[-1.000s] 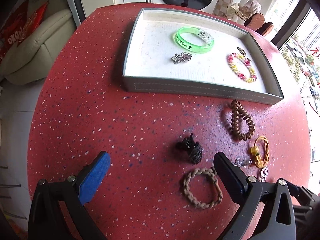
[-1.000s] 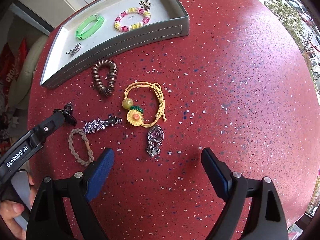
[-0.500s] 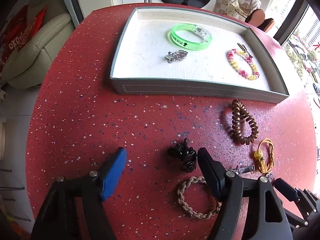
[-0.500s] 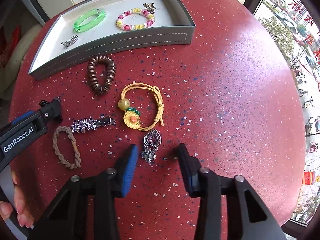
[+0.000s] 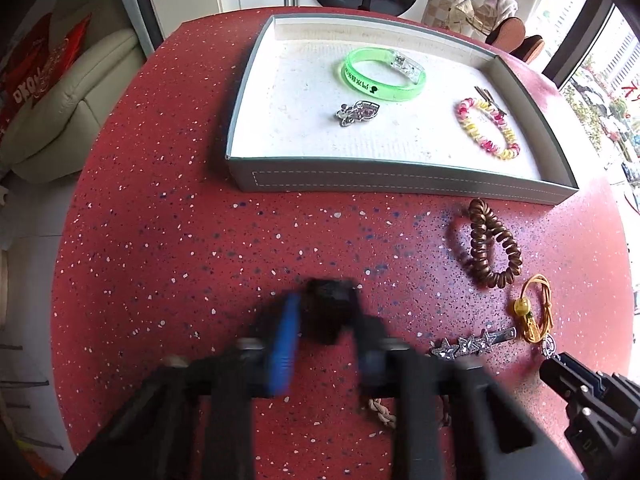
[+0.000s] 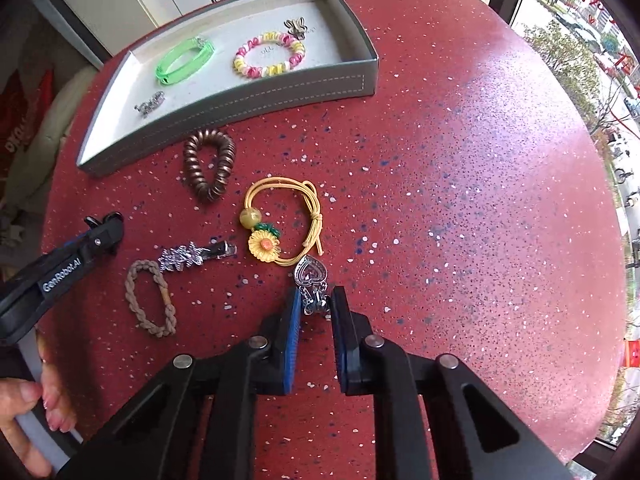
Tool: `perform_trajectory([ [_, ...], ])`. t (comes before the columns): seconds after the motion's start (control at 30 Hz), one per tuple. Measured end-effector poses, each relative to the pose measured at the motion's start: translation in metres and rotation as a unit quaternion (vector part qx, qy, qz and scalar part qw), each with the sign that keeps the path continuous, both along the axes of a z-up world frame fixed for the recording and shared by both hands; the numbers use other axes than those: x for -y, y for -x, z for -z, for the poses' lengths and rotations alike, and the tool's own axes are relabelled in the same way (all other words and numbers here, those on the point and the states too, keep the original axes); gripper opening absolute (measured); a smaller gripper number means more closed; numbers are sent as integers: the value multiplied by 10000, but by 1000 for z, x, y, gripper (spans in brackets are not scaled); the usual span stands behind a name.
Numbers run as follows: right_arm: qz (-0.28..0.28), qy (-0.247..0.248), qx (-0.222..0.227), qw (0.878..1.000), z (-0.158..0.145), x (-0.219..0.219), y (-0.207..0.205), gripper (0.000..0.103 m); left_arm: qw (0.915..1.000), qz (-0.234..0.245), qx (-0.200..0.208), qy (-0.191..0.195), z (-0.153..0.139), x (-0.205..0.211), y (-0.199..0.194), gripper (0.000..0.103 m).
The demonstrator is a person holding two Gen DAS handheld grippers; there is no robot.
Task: Organize jewelry
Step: 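Grasp the black claw clip with the left tool while the right tool grasps the purple heart pendant, then carry the claw clip and heart pendant in both tools over the tray and lower them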
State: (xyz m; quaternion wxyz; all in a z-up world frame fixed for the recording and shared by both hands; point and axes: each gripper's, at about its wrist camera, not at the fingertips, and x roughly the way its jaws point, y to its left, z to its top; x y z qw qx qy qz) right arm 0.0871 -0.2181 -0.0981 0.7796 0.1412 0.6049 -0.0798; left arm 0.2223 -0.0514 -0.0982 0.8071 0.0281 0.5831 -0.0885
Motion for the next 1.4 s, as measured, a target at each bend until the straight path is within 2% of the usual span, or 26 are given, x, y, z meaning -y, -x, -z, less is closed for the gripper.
perform_trajectory([
  [0.03, 3, -86, 28, 10000, -3, 5, 1, 16, 10000, 15, -4, 33, 0, -1, 0, 35],
  [0.07, 6, -136, 39, 9999, -4, 8, 2, 7, 10000, 31, -3, 66, -1, -2, 0, 35],
  [0.3, 115, -457, 92, 9988, -13, 35, 4, 7, 9994, 206, 142, 233, -15, -5, 3, 35],
  [0.37, 8, -623, 59, 9980, -12, 32, 3, 7, 9993, 224, 174, 260, -20, -7, 3, 35],
  [0.43, -101, -545, 50, 9984, -14, 19, 1, 8, 9992, 218, 197, 275, -23, -10, 2, 35],
  [0.47, -203, -481, 20, 9986, -13, 14, 0, 13, 9992, 209, 200, 284, -24, -11, 2, 35],
  [0.5, -259, -421, 12, 9988, -12, 10, -1, 26, 9992, 202, 203, 289, -25, -12, 2, 35],
  [0.57, -441, -258, 3, 9987, -11, 2, -3, 39, 9992, 200, 202, 280, -26, -15, 3, 35],
  [0.7, -762, 158, -225, 9967, 1, -12, -11, 39, 9993, 211, 178, 249, -26, -19, 6, 35],
  [0.77, -787, 269, -246, 9962, 4, -15, -11, 37, 9994, 209, 153, 246, -26, -19, 7, 35],
  [0.8, -816, 358, -267, 9957, 5, -17, -12, 24, 9994, 212, 144, 245, -25, -19, 9, 35],
  [0.83, -844, 423, -311, 9950, 7, -19, -14, 16, 9994, 214, 135, 245, -25, -20, 9, 35],
  [1.13, -398, -466, 20, 9981, -15, 5, -11, 16, 9992, 262, 152, 275, -31, -24, 13, 35],
  [1.4, -297, -713, 364, 9963, -49, 21, -32, 16, 9987, 294, 253, 344, -44, -26, 6, 35],
])
